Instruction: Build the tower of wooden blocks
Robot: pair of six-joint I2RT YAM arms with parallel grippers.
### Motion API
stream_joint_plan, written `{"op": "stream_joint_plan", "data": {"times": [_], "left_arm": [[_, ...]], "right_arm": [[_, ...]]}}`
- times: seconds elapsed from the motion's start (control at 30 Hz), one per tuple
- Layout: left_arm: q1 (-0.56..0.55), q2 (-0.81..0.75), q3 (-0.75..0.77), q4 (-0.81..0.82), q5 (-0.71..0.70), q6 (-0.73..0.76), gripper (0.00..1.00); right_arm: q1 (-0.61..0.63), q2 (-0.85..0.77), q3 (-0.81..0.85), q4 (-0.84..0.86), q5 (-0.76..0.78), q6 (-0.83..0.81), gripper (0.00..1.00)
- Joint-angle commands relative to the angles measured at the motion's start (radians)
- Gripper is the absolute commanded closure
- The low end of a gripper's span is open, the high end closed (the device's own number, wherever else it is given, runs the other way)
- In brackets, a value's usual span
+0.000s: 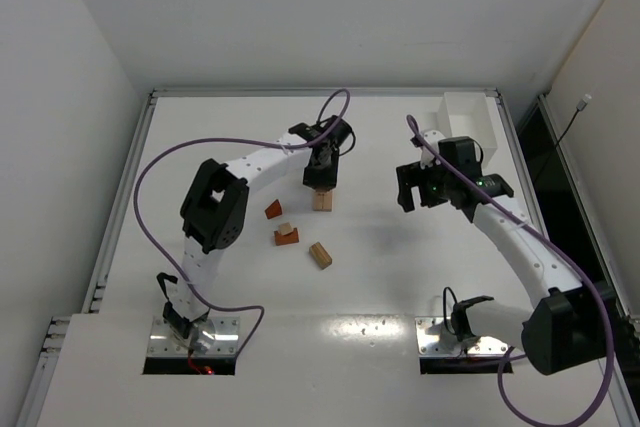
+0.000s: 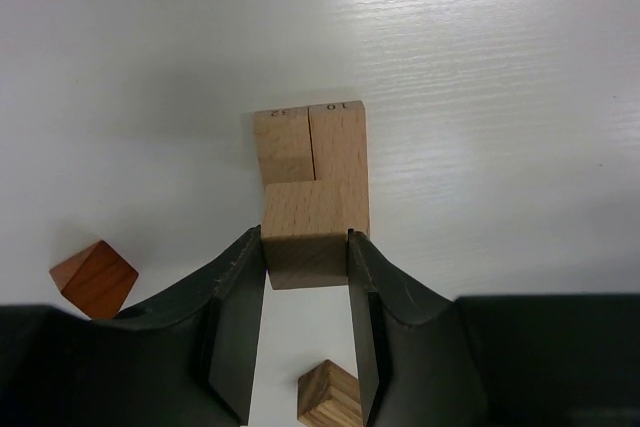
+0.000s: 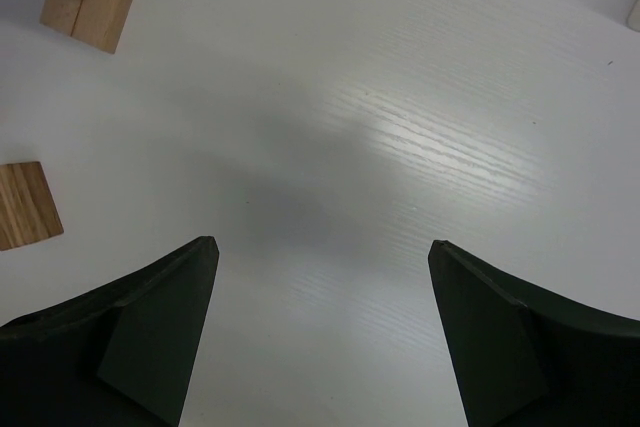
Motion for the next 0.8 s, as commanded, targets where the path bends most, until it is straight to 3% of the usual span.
{"op": "stream_joint_plan", "data": {"times": [0.0, 0.77], "left_arm": [[-0.004, 0.005, 0.054, 0.006, -0.003, 0.006, 1.00], [-0.004, 0.068, 0.094, 0.015, -0.014, 0.016, 1.00]], "right_arm": [[-0.013, -0.028, -0.008, 0.018, -0.023, 0.019, 0.17], [-0.041, -0.010, -0.008, 0.027, -0.041, 0.019, 0.17]]}}
